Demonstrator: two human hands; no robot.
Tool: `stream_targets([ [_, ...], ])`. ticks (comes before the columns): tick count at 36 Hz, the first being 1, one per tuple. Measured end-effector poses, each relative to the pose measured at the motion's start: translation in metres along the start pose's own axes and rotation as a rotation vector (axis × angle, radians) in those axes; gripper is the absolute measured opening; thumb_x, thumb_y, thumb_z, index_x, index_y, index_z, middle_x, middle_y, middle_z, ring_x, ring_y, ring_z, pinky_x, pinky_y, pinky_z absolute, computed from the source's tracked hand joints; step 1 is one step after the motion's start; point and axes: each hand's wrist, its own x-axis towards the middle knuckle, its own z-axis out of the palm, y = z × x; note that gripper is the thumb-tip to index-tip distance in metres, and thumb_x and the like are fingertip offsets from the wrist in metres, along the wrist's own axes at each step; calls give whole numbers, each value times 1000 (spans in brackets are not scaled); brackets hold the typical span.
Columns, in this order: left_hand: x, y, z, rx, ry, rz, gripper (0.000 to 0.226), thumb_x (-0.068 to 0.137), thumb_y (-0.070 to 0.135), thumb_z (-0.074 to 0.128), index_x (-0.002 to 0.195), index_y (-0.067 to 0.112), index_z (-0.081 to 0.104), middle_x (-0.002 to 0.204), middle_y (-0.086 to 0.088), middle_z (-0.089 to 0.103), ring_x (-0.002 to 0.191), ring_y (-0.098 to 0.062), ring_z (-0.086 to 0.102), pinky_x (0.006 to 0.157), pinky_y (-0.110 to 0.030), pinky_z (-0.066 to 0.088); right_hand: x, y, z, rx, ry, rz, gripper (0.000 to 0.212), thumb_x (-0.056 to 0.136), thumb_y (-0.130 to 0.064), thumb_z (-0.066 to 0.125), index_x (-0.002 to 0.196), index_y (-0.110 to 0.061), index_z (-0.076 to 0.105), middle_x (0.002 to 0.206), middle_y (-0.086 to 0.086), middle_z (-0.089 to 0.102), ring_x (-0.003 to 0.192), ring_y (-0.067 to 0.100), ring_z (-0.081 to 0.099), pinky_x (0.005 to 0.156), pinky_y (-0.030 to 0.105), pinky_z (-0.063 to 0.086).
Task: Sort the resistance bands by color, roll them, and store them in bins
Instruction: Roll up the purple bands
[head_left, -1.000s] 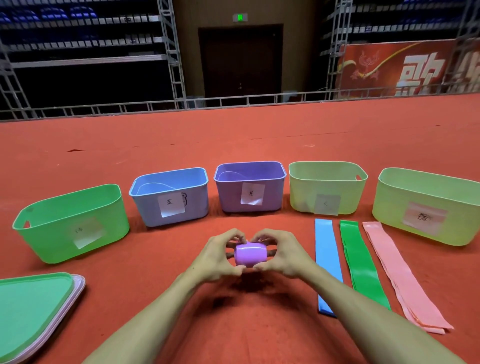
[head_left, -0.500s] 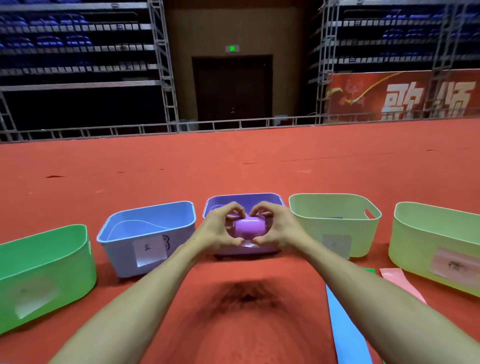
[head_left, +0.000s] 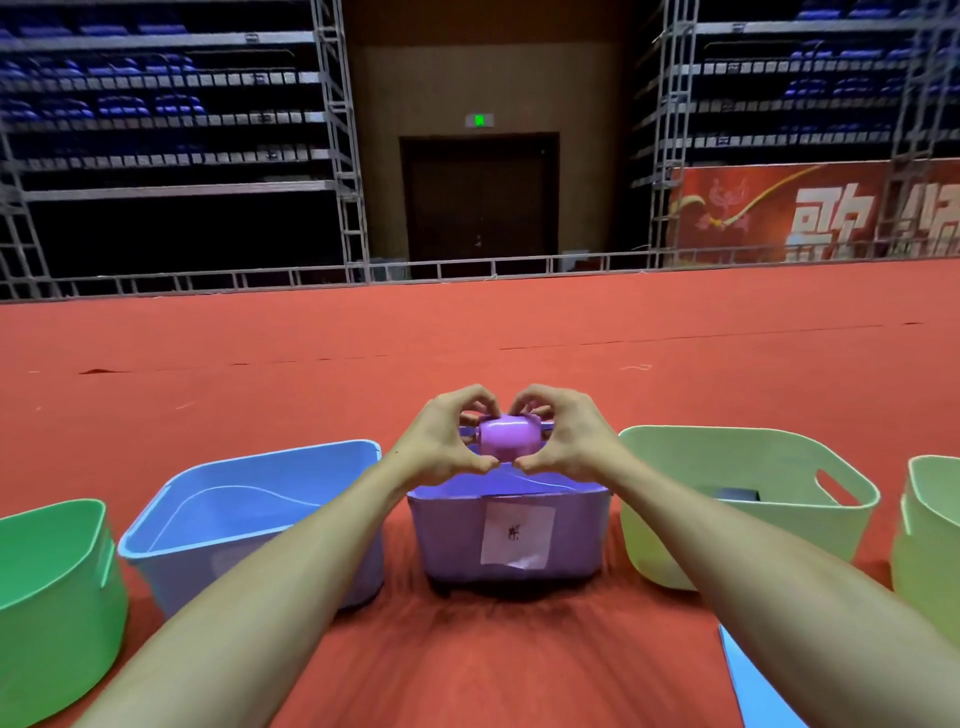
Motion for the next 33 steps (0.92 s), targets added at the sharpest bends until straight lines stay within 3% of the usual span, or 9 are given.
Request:
stream_targets([
  [4, 15, -14, 2, 20, -7, 2, 48, 57, -2, 81, 89, 26, 57, 97, -4, 63, 86, -19, 65, 77, -34, 59, 13, 8, 1, -44, -35, 12, 44, 51, -9, 83, 89, -23, 64, 88, -1, 64, 82, 26, 63, 70, 40, 55],
  [9, 23, -32, 11, 30, -43, -26, 45, 54, 6, 81, 90, 22, 58, 98, -6, 64, 78, -11, 64, 77, -35, 58, 22, 25, 8, -119, -113, 57, 46, 49, -17, 83, 90, -24, 63, 90, -1, 64, 81, 23, 64, 68, 41, 55],
  [15, 28, -50, 18, 62, -125, -77, 49, 56, 1, 87, 90, 20, 57, 96, -9, 66, 78, -17, 64, 79, -38, 58, 30, 37, 18, -188, -231, 93, 52, 51, -14, 89, 94, -21, 61, 93, 6, 65, 82, 27, 63, 67, 37, 52],
  [21, 29, -55, 24, 115, -175, -111, 47, 60, 1, 86, 93, 18, 56, 101, -7, 65, 89, -20, 66, 82, -35, 57, 30, 45, 24, -234, -302, 113, 53, 54, -23, 91, 94, -22, 56, 94, 3, 63, 81, 21, 58, 63, 28, 43],
  [27, 26, -47, 22, 252, -194, -136, 46, 67, 16, 86, 105, 24, 62, 116, 2, 64, 107, -14, 60, 88, -29, 51, 25, 38, 14, -251, -351, 136, 58, 62, -34, 88, 110, -22, 58, 113, 0, 57, 101, 20, 58, 87, 33, 49],
  [33, 1, 1, 24, 255, -109, -101, 24, 75, 17, 78, 96, 20, 68, 99, 3, 66, 99, -16, 63, 89, -33, 52, 4, 5, -19, -231, -277, 125, 42, 64, -28, 88, 96, -20, 62, 98, 2, 64, 91, 21, 63, 77, 31, 52],
])
